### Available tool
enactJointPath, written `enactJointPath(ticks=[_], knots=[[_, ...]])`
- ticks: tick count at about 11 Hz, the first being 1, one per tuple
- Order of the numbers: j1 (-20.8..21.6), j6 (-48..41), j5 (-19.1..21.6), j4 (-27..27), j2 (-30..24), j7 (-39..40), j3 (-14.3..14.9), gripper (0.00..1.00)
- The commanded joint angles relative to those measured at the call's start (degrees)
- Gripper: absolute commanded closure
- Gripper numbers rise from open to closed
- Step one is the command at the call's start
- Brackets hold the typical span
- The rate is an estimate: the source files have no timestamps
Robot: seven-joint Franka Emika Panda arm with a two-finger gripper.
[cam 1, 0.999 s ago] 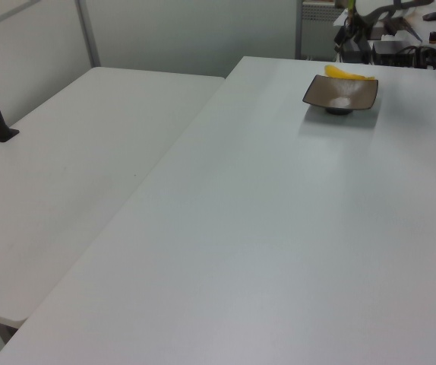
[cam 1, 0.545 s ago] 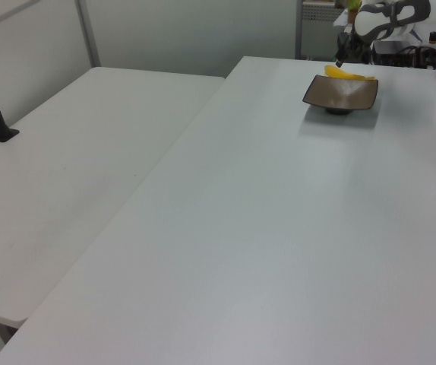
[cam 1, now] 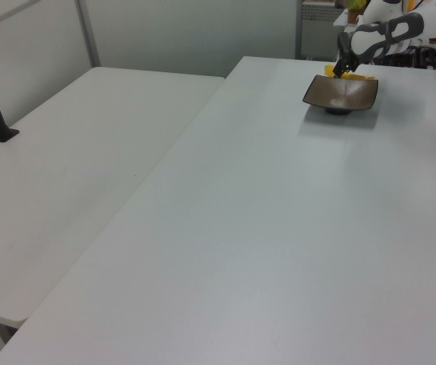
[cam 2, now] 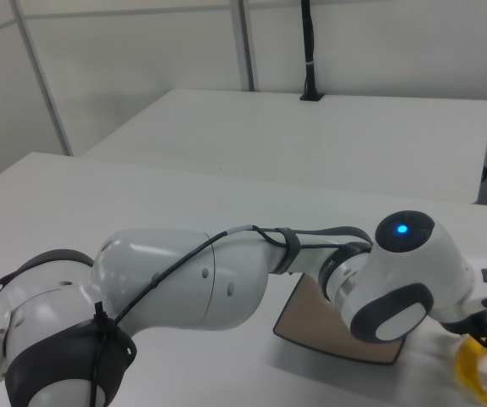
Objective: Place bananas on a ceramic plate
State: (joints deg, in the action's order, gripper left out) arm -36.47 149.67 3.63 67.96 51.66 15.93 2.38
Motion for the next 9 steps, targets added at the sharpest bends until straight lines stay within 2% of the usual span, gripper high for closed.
enactJointPath(ticks=[1,2,5,8,9], knots=[[-0.1,1.0,-0.7,0.8,-0.8,0.6,-0.6,0.87],[0.0,1.0,-0.8,0.7,-0.8,0.6,-0.6,1.00],[-0.2,0.4,-0.7,0.9,-2.6,0.7,-0.6,1.00],[-0.4,-4.4,-0.6,6.8,-12.3,0.9,-1.0,1.00],[-0.2,-7.0,-0.2,7.0,-14.8,0.9,-1.7,1.00]])
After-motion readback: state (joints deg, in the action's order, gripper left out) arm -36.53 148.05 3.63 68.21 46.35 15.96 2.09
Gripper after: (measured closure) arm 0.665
